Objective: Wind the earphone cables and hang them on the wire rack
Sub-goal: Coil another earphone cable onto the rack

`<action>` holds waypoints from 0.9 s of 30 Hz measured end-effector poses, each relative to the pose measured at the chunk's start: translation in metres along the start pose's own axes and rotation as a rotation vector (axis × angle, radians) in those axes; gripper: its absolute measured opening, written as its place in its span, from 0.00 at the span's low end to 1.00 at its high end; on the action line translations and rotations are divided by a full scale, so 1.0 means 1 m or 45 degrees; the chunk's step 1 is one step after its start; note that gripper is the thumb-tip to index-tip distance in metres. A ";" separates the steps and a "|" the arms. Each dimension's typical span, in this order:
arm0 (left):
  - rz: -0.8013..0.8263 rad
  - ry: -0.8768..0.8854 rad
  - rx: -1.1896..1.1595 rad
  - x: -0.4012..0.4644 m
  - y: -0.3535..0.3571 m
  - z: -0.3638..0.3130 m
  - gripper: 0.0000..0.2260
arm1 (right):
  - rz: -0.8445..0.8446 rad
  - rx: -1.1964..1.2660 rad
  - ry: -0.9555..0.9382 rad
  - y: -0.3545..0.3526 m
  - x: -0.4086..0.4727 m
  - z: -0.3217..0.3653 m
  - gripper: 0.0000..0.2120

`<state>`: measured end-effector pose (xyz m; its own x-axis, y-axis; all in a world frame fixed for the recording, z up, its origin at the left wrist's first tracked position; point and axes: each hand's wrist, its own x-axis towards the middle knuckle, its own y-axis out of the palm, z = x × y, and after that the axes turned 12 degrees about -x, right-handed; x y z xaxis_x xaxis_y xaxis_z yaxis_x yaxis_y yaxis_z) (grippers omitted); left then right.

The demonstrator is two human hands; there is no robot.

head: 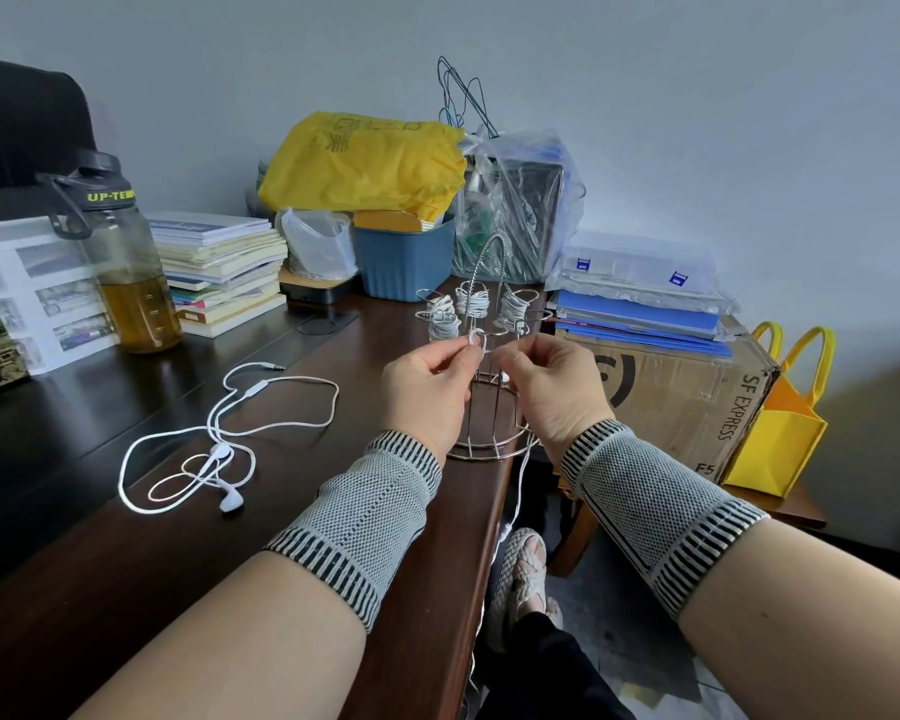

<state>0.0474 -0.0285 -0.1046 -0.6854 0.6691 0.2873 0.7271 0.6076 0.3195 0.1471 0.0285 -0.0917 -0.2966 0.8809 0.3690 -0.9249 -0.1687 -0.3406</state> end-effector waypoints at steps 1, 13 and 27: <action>0.002 0.014 0.018 0.000 0.000 0.000 0.06 | -0.003 0.000 0.006 -0.001 0.000 0.000 0.10; 0.015 0.058 0.050 0.002 -0.001 0.005 0.08 | 0.052 0.045 -0.050 0.008 0.006 0.002 0.08; -0.185 0.049 0.218 0.006 -0.006 0.009 0.08 | 0.180 0.280 0.146 0.010 0.005 0.004 0.11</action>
<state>0.0392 -0.0237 -0.1127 -0.7821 0.5543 0.2845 0.6143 0.7624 0.2033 0.1352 0.0297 -0.0900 -0.4089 0.8840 0.2266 -0.9095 -0.3741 -0.1815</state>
